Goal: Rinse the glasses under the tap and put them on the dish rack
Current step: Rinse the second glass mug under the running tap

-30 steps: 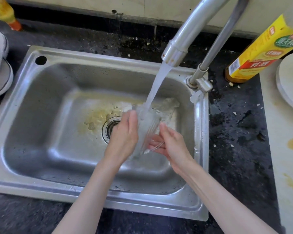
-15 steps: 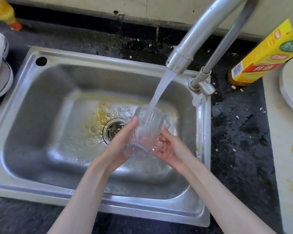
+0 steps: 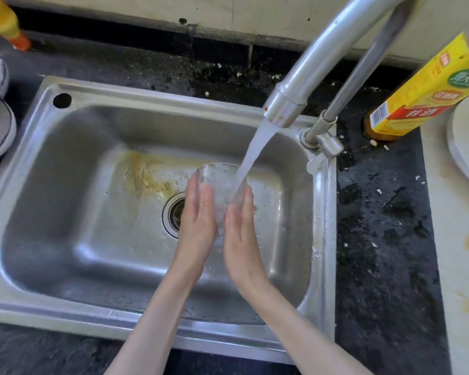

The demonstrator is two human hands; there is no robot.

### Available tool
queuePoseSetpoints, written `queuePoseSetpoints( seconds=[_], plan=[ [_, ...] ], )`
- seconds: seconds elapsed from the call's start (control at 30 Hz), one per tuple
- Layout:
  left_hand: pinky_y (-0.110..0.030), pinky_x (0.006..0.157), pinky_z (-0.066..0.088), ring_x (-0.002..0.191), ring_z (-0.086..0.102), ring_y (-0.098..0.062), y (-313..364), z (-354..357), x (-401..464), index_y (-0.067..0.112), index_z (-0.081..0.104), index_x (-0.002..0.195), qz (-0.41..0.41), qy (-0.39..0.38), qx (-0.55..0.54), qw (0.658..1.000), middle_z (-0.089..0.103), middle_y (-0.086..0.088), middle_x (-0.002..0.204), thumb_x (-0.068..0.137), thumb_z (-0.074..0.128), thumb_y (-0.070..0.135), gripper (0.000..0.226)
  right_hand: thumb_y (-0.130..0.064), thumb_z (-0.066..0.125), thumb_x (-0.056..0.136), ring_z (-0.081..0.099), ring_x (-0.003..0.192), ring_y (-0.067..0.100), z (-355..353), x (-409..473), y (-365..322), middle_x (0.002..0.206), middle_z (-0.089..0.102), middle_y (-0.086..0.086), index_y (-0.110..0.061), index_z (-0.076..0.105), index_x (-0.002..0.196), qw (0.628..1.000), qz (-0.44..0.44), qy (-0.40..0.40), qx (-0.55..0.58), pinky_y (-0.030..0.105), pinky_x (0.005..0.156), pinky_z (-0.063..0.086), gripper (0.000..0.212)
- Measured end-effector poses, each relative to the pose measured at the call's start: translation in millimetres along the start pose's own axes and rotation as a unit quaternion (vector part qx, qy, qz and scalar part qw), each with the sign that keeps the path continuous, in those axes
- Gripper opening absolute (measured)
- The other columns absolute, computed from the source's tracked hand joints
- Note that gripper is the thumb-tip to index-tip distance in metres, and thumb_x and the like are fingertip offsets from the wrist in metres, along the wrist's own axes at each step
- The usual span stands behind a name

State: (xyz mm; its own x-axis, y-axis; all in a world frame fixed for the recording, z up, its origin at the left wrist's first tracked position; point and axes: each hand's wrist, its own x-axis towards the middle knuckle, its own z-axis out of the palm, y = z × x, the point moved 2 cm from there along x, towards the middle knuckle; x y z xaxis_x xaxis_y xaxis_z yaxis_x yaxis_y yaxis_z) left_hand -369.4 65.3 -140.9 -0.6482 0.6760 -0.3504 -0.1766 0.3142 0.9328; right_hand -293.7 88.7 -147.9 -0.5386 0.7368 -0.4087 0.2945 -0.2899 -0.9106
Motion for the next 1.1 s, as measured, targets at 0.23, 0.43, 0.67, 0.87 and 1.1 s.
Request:
queuePoseSetpoints(
  seconds=[0.23, 0.43, 0.67, 0.87, 1.1],
  plan=[
    [-0.005, 0.108, -0.005, 0.135, -0.009, 0.015, -11.9, 19.1, -27.9, 0.046, -0.007, 0.132, 0.116, -0.048, 0.173, 0.977, -0.008, 0.027, 0.146, 0.094, 0.021, 0.041, 0.048, -0.069, 0.035, 0.086, 0.065, 0.097, 0.034, -25.0, 25.7, -7.7, 0.105, 0.067, 0.022, -0.003, 0.066, 0.1, 0.991, 0.088, 0.048, 0.084, 0.043, 0.078, 0.054, 0.074],
    [-0.038, 0.113, 0.027, 0.134, 0.037, -0.014, -16.4, 8.1, 7.3, 0.029, 0.04, 0.139, -0.063, -0.053, -0.009, 0.997, 0.04, -0.001, 0.146, 0.091, 0.026, 0.063, 0.06, -0.071, 0.053, 0.069, 0.069, 0.086, 0.02, -19.4, 5.1, 10.0, 0.093, 0.073, 0.001, -0.018, 0.063, 0.109, 0.985, 0.101, 0.031, 0.136, 0.033, 0.076, 0.055, 0.067],
    [-0.025, 0.071, 0.045, 0.077, 0.059, -0.015, -4.4, 2.6, -0.4, 0.012, 0.062, 0.081, -0.078, 0.106, 0.014, 0.991, 0.065, 0.003, 0.077, 0.099, 0.03, 0.028, 0.04, -0.069, 0.04, 0.073, 0.066, 0.104, 0.015, -15.5, 0.9, 10.9, 0.109, 0.071, 0.002, -0.018, 0.066, 0.116, 0.963, 0.159, -0.024, 0.216, 0.039, 0.097, 0.048, 0.071],
    [-0.034, 0.063, 0.042, 0.066, 0.051, -0.022, -22.1, -5.3, 8.1, 0.006, 0.052, 0.066, -0.162, 0.116, 0.012, 0.98, 0.057, -0.008, 0.068, 0.084, 0.039, 0.018, 0.025, -0.084, 0.054, 0.061, 0.059, 0.116, 0.025, -6.3, -3.0, 13.9, 0.119, 0.066, 0.01, -0.011, 0.062, 0.121, 0.96, 0.117, 0.044, 0.249, 0.046, 0.104, 0.041, 0.094],
    [-0.03, 0.066, 0.029, 0.067, 0.041, -0.017, -8.4, -0.7, 2.5, 0.012, 0.044, 0.075, -0.049, 0.154, 0.1, 0.982, 0.044, 0.007, 0.067, 0.1, 0.033, 0.026, 0.03, -0.074, 0.042, 0.076, 0.061, 0.095, 0.004, -12.0, -12.5, 17.0, 0.108, 0.066, -0.006, -0.024, 0.052, 0.114, 0.988, 0.08, 0.088, 0.101, 0.03, 0.09, 0.049, 0.063]
  ],
)
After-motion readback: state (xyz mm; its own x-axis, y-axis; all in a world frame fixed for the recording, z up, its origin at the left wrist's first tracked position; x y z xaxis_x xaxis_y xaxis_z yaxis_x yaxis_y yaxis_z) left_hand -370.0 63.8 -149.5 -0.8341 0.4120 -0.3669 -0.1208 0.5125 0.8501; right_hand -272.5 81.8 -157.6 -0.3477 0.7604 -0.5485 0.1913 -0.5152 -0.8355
